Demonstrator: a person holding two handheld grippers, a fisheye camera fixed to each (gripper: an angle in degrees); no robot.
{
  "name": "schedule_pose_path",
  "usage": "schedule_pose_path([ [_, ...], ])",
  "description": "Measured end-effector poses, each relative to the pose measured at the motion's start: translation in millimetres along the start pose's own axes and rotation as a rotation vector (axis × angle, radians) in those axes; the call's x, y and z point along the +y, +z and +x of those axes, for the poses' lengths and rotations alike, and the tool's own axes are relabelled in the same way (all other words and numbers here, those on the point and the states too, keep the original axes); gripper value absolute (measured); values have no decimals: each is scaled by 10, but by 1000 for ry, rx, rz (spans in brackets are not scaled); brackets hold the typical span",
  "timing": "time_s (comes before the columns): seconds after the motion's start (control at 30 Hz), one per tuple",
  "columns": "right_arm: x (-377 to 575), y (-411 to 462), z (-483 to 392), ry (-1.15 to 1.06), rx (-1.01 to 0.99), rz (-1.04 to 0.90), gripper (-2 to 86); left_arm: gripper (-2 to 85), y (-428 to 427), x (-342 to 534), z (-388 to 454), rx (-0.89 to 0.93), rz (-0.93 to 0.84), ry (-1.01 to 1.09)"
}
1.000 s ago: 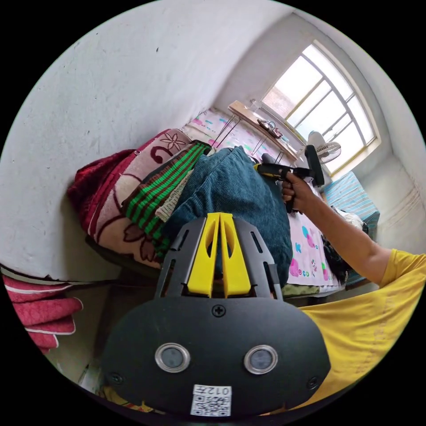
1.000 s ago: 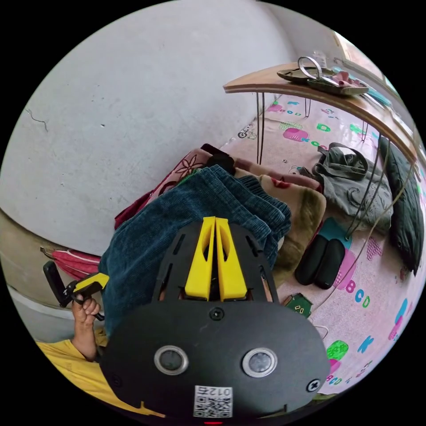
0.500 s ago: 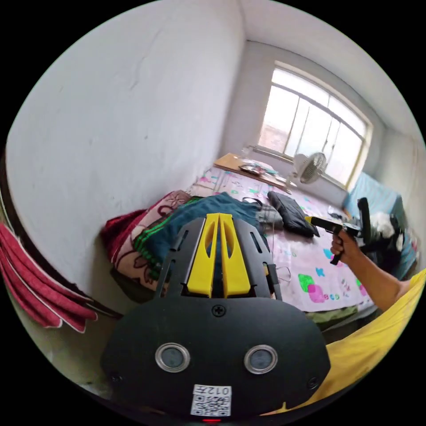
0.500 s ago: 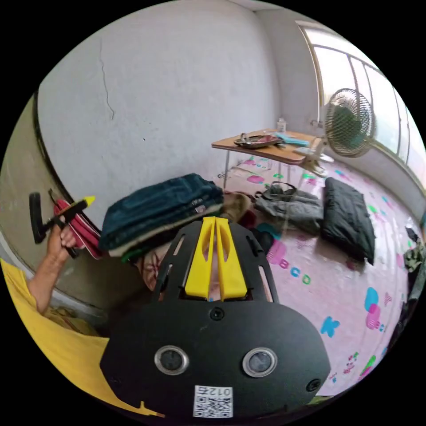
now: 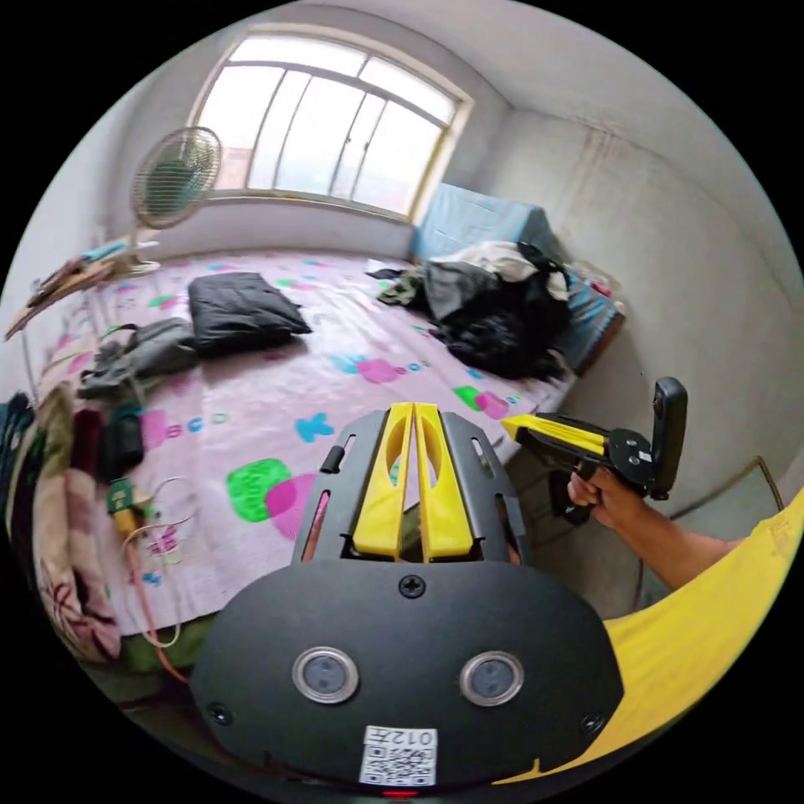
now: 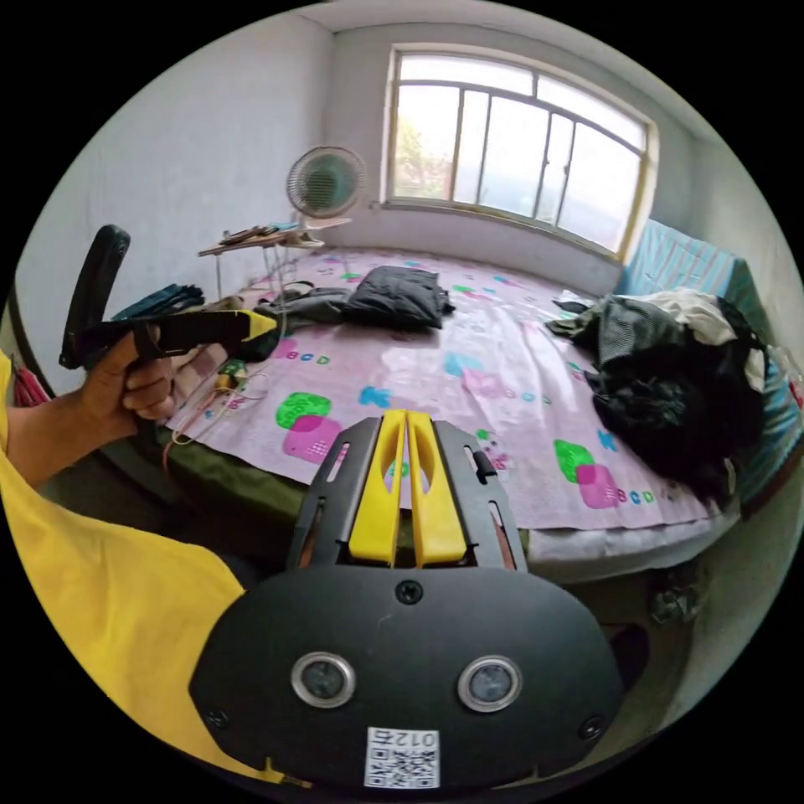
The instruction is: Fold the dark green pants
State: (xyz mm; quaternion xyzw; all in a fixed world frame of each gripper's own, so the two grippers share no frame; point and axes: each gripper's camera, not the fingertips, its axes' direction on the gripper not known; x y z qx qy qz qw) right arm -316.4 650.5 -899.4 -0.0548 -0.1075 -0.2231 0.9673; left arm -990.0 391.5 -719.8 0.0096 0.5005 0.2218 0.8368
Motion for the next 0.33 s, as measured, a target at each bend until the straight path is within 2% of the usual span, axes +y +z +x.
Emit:
schedule_pose_path([
  [0.1, 77, -171, 734, 135, -4, 8, 9, 4, 738, -170, 264, 97, -41, 68],
  [0.17, 106, -145, 1299, 242, -19, -69, 8, 4, 1181, -274, 390, 128, -64, 111],
  [0.23, 112, -127, 1651, 263, -15, -109, 6, 5, 1636, -379, 495, 144, -81, 149],
  [0.33, 38, -104, 2191, 260, 112, -147, 2, 5, 2397, -562, 638, 195, -79, 216],
])
